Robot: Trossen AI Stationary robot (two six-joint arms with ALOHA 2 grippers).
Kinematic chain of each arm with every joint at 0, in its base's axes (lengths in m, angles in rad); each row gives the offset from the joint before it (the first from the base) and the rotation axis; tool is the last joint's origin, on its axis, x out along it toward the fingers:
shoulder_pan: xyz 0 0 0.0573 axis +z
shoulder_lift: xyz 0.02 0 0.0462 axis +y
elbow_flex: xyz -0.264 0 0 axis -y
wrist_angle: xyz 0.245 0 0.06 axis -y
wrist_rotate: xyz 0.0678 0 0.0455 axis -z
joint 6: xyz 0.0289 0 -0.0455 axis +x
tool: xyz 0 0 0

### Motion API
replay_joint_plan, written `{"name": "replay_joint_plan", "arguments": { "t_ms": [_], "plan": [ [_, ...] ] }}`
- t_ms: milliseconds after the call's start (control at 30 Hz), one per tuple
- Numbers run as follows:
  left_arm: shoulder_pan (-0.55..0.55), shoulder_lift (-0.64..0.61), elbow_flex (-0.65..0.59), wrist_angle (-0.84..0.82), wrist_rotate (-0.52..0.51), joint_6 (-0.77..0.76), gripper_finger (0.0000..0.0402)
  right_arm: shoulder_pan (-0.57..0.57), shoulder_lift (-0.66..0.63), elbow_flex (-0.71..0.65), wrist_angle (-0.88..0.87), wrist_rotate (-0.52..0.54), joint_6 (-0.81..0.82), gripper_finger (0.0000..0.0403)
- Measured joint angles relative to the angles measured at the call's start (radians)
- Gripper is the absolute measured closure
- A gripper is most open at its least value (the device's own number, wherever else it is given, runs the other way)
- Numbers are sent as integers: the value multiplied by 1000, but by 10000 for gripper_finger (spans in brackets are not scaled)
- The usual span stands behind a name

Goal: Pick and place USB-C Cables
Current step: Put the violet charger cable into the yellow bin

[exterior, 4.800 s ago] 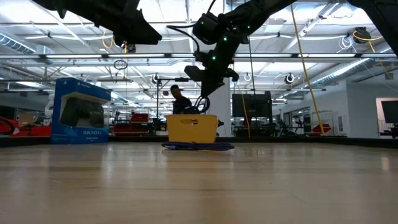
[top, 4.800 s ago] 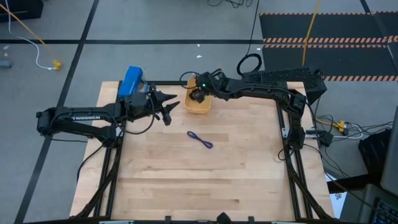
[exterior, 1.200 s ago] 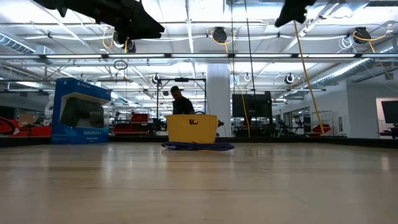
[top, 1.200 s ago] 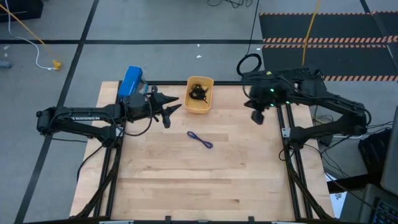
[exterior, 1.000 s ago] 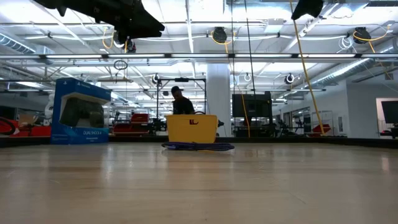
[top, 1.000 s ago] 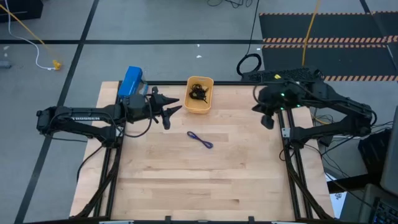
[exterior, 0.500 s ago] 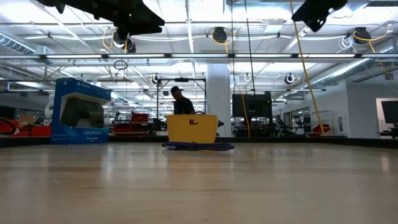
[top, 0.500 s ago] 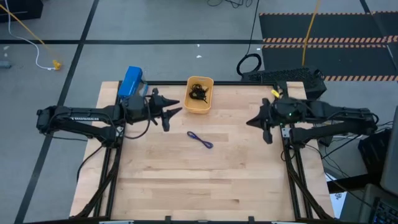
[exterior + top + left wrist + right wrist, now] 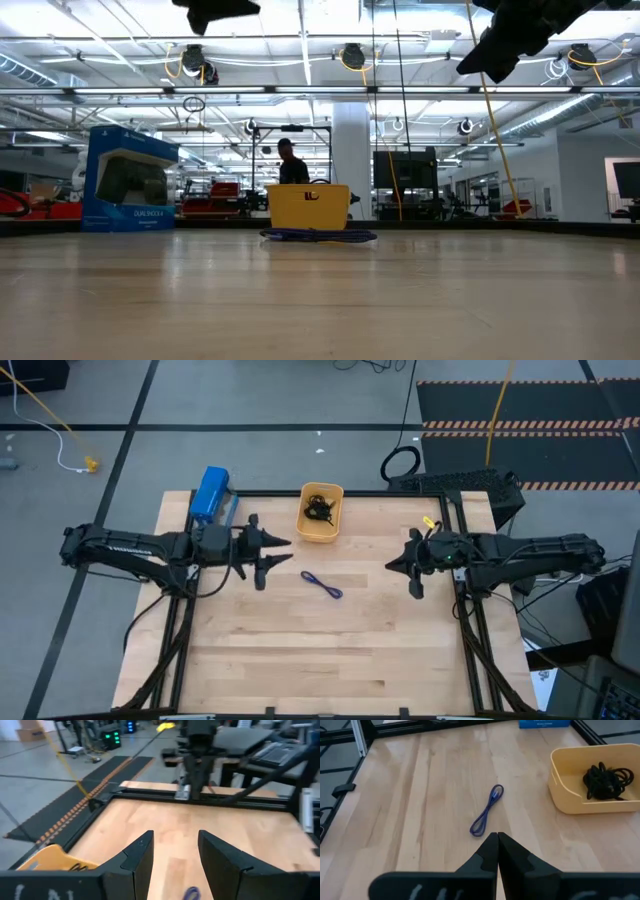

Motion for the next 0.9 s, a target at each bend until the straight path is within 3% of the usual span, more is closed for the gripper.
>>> {"name": "replay_joint_plan", "arguments": {
  "t_ms": [600, 900],
  "plan": [
    [-184, 5, 26, -20, -154, -32, 245, 0, 32, 51, -27, -1, -62, 403],
    [-221, 50, 47, -53, -161, -48, 245, 0, 95, 66, -40, -4, -93, 403]
  ]
}}
